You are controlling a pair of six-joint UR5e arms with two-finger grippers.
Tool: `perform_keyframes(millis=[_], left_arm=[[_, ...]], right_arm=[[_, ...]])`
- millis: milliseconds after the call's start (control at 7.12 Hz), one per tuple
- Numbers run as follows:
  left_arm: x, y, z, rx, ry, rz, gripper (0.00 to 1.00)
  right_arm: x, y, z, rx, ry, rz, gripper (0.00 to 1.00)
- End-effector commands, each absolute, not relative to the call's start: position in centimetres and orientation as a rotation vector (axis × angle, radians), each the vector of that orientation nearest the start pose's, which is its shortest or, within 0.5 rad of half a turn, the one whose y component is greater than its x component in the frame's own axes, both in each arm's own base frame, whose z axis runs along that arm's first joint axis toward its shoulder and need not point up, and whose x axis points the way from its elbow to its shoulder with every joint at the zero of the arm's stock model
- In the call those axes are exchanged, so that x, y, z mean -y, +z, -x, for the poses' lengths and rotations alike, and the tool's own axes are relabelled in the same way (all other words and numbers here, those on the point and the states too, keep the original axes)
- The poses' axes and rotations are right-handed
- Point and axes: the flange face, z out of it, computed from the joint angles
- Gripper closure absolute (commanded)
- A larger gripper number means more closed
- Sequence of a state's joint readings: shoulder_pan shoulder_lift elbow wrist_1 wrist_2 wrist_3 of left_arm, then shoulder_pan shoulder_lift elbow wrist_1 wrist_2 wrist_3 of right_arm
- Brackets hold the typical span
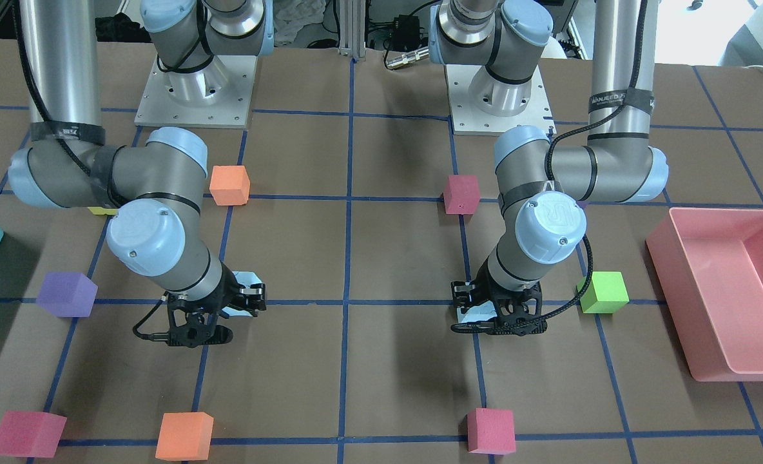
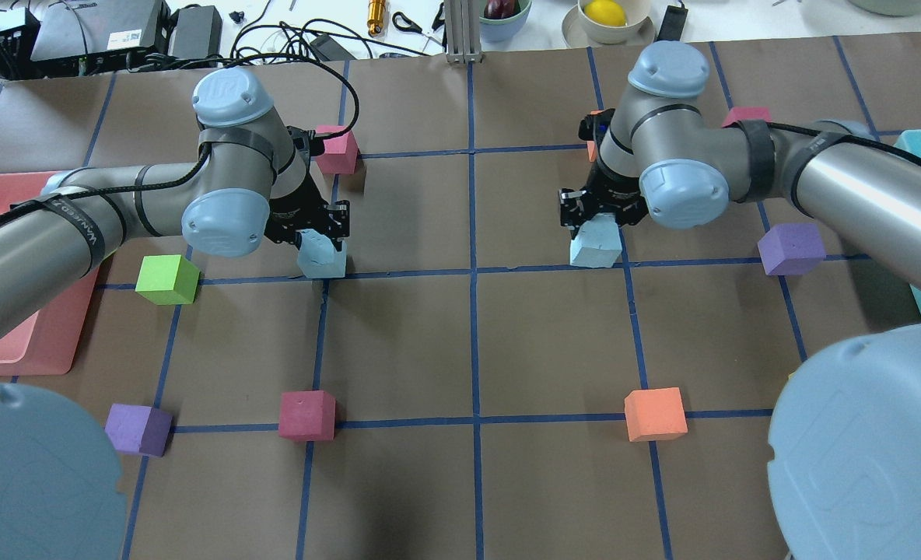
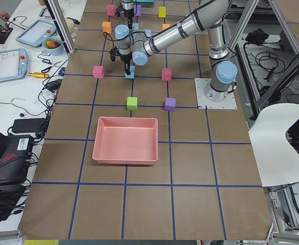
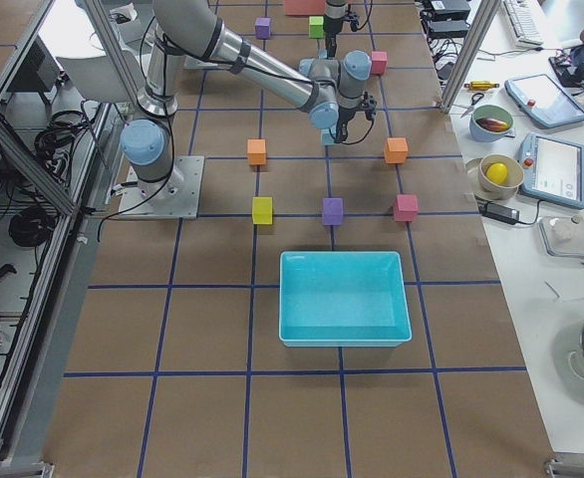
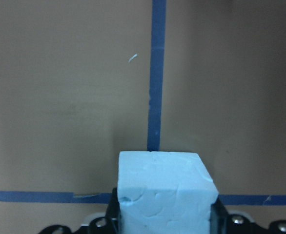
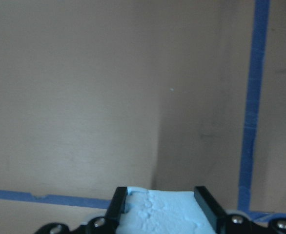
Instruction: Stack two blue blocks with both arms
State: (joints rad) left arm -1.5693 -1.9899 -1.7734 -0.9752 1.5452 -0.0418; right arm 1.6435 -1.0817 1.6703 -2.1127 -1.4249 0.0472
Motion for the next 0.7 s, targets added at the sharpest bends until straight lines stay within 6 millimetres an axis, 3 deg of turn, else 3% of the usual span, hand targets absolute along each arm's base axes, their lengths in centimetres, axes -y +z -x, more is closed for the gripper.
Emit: perform_keyframes(millis=[0,140,281,421,561], left_arm=[[59.8,23.8,13.6,-3.165,-0.011,0.073,0.76],[60.7,24.8,13.6,-3.169,-0.03,0.075,0.77],[61.5,25.2,13.8,-3.174,-0.02,0.104,0.76],[62.1,26.3,13.8,-3.174,-0.027,0.111,0.76],[62.6,27.0,13.8,-3.175,-0.015,0.114,0.76]], right_arm=[[61.8,21.1,-29.6,-2.991,0.093,0.013,0.61],[60.2,21.0,-32.8,-2.998,0.103,0.02,0.6],[58.9,19.8,-34.5,-3.009,0.129,0.039,0.6],[57.8,18.6,-34.7,-3.03,0.15,0.054,0.53],[57.6,18.1,-34.8,-3.026,0.115,0.059,0.34]])
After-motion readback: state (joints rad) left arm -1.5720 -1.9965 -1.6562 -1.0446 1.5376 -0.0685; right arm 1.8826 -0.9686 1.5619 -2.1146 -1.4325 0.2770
